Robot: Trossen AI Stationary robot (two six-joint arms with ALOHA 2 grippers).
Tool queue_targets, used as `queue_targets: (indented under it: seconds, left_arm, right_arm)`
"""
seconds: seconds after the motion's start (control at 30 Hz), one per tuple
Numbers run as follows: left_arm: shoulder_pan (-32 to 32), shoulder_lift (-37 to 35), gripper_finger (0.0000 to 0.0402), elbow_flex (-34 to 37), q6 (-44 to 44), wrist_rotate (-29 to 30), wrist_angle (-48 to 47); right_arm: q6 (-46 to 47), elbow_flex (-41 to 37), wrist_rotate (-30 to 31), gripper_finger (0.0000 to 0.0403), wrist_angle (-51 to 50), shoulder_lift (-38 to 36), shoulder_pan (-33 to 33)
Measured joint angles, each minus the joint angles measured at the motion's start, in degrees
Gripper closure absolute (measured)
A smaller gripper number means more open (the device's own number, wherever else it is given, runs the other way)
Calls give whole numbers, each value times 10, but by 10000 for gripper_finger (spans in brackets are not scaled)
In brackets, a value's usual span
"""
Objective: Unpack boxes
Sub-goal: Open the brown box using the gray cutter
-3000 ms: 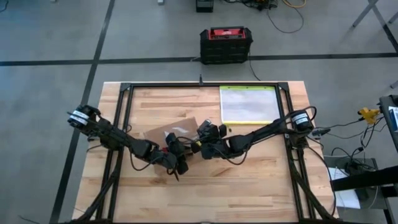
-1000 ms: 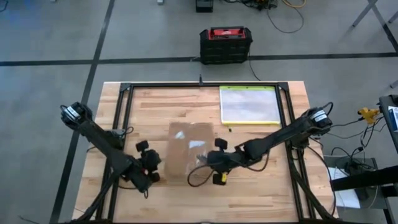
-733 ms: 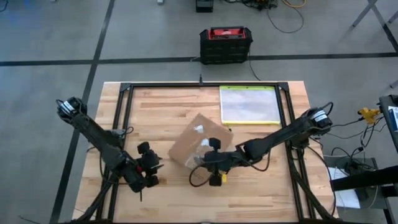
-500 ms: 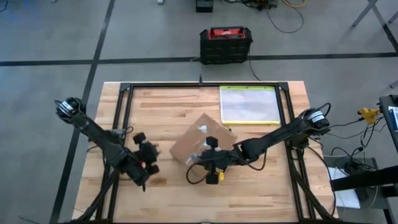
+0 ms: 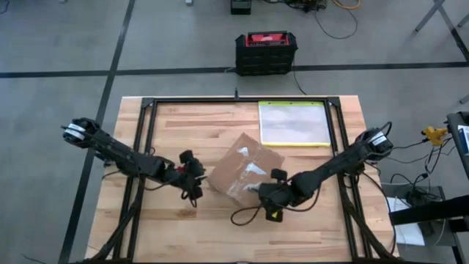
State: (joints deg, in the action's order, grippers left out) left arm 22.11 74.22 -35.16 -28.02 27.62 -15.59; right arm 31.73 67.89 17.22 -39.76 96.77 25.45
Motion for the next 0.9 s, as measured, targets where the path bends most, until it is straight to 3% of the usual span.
queue_targets:
  seconds: [0.13, 0.27, 0.43, 0.57, 0.67, 0.9]
  left_arm:
    - [54, 6, 285, -26, -32, -32, -6]
    - [111, 8, 285, -77, -57, -14, -20]
    - [145, 9, 285, -146, -128, 5, -187]
    - [148, 11, 285, -163, -128, 53, -181]
    - [143, 28, 285, -156, -106, 77, -127]
    - [140, 88, 285, -134, -105, 85, -122]
  right_arm:
    - [-61, -3, 68, 363, -7, -1, -21]
    - [-108, -3, 115, 363, -8, -16, -42]
    - [-150, -5, 113, 363, -16, -56, -36]
    - [-216, -10, 114, 363, 38, -83, -19]
    - [-296, -24, 73, 363, 136, -89, -7]
    - [-450, -72, -109, 363, 393, -73, -16]
